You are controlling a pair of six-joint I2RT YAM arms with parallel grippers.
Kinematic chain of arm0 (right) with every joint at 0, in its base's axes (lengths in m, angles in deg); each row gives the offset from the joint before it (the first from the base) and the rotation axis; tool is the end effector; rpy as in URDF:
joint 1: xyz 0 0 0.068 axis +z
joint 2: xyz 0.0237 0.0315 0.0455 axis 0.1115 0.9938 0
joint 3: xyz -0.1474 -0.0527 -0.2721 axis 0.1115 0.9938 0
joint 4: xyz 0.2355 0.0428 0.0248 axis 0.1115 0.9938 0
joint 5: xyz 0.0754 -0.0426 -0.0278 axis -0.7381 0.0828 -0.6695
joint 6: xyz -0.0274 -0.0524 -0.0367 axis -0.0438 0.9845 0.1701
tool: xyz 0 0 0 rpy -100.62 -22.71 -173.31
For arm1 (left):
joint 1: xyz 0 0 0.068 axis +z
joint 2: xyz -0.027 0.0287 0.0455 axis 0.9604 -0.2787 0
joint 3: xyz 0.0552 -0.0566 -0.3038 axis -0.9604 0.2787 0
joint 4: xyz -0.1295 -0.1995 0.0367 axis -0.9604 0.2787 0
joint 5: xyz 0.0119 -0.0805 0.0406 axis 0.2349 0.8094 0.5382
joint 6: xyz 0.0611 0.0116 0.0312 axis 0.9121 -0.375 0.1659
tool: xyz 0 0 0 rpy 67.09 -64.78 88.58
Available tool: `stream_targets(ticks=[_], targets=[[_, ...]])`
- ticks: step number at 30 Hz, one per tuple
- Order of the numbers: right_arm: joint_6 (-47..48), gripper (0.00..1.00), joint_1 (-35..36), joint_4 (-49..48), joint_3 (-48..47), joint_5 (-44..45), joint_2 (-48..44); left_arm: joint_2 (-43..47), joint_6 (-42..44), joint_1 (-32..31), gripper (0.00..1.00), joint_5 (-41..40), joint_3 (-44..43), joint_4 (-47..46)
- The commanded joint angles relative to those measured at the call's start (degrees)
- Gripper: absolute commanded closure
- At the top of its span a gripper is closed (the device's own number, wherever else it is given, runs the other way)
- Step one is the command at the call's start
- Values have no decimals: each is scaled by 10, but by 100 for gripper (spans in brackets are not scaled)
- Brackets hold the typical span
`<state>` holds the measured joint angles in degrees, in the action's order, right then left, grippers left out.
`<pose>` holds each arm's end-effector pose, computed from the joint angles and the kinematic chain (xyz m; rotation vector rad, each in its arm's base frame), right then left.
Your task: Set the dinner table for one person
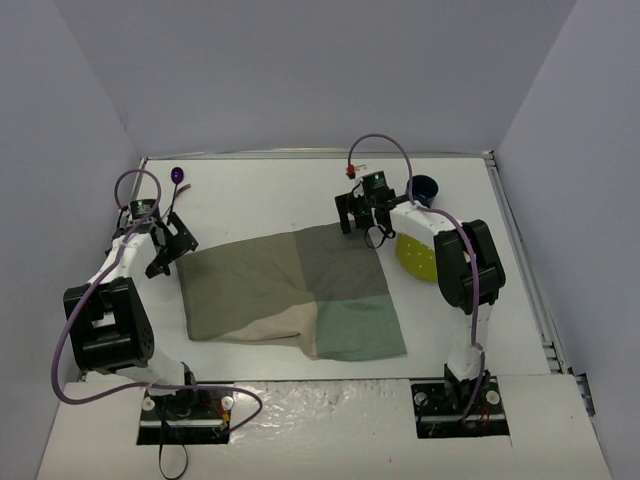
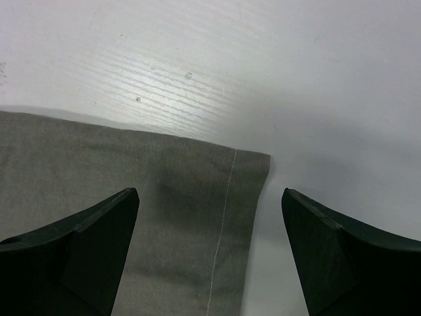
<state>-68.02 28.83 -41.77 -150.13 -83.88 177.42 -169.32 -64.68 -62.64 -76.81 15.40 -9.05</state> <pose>0.4336 0.1865 0.2368 -0.4540 2.1270 0.3807 0.2989 0.0573 0.2595 -0.8937 2.3420 -0.1851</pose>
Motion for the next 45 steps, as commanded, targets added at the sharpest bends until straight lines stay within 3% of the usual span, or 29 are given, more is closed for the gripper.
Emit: stream_targets(ticks=[1, 15, 22, 29, 32, 45], targets=[[45, 13, -7, -17, -41, -33, 11, -22, 31, 12, 5, 32, -41, -41], [68, 16, -17, -16, -33, -76, 69, -74, 62, 12, 5, 43, -57, -53], [66, 34, -17, -18, -21, -75, 68, -80, 73, 12, 5, 37, -61, -53], [66, 82, -17, -18, -20, -55, 61, -121, 79, 12, 5, 51, -85, -49], [67, 97, -17, -19, -17, -47, 57, -134, 80, 12, 5, 54, -91, -48], [42, 100, -17, -39, 0, -11, 31, -179, 79, 0, 17, 71, -109, -17]])
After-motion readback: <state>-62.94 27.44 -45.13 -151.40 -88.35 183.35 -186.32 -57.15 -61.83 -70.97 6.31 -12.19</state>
